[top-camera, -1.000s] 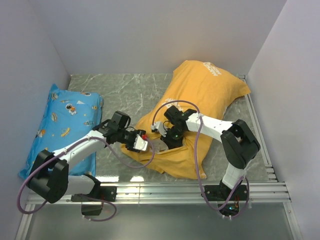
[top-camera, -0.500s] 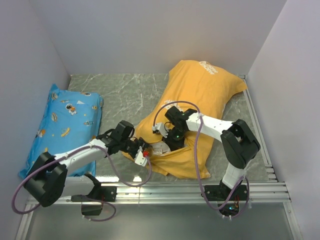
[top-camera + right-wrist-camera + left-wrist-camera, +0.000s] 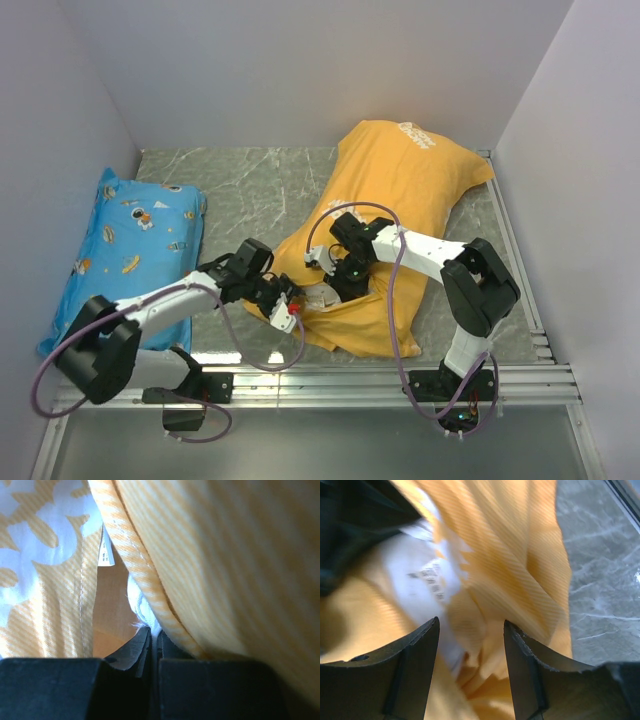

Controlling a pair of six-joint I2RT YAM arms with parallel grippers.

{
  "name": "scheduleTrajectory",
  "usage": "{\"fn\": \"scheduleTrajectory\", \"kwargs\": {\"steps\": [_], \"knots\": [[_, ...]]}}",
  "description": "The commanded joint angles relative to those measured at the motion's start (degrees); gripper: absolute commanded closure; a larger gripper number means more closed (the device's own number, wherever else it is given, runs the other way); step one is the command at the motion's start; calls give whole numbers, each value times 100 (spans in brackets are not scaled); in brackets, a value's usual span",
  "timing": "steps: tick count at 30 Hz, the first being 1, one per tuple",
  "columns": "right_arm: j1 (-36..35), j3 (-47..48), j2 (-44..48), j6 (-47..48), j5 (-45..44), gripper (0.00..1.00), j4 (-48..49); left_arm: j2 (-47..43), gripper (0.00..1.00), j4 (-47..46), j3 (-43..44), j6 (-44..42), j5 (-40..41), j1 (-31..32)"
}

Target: Put the pillow into the pillowcase

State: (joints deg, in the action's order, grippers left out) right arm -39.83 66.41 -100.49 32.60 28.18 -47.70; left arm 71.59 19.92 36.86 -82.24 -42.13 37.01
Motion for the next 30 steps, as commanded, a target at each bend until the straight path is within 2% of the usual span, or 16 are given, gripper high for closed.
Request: {"fn": "scheduleTrajectory", "kwargs": {"steps": [1, 4, 7, 8, 13, 14, 15, 19, 21, 24, 26, 27, 29, 30], "knots": [[63, -278, -173, 97, -260, 100, -503, 372, 40, 28, 295, -529, -120, 34], [64, -322, -138, 133, -278, 100, -512, 741, 43, 449, 488, -969, -199, 95], [64, -366, -138, 185, -278, 100, -556, 1137, 58, 741, 576, -1321, 81, 148], [64, -401, -129, 211, -331, 100, -565, 1216, 73, 854, 594, -1286, 378, 139], [64, -699, -208, 422, -726, 100, -459, 875, 93, 1996, 936, -1628, 793, -605], [72, -769, -234, 457, -779, 100, -468, 674, 99, 2233, 1180, -1664, 890, -730], [64, -805, -261, 510, -840, 100, -468, 567, 100, 2740, 1313, -1760, 1073, -861], [72, -858, -287, 581, -894, 100, -503, 224, 100, 3719, 2139, -2024, 1496, -1476], [81, -814, -313, 563, -894, 100, -529, 154, 100, 4009, 2737, -2068, 1462, -1609], [72, -613, -410, 467, -832, 100, -608, -4, 100, 4081, 3554, -1866, 937, -1601], [28, -332, -550, 388, -639, 100, -652, -214, 100, 3758, 3967, -1622, 419, -1435], [-6, -226, -603, 318, -578, 100, -696, -312, 100, 3477, 4021, -1020, 346, -1112], [-112, 64, -735, 256, -498, 100, -697, -636, 100, 2654, 3979, -593, 162, -811], [-121, 152, -779, 143, -481, 100, -653, -742, 100, 2344, 3900, -122, 144, -540]]}}
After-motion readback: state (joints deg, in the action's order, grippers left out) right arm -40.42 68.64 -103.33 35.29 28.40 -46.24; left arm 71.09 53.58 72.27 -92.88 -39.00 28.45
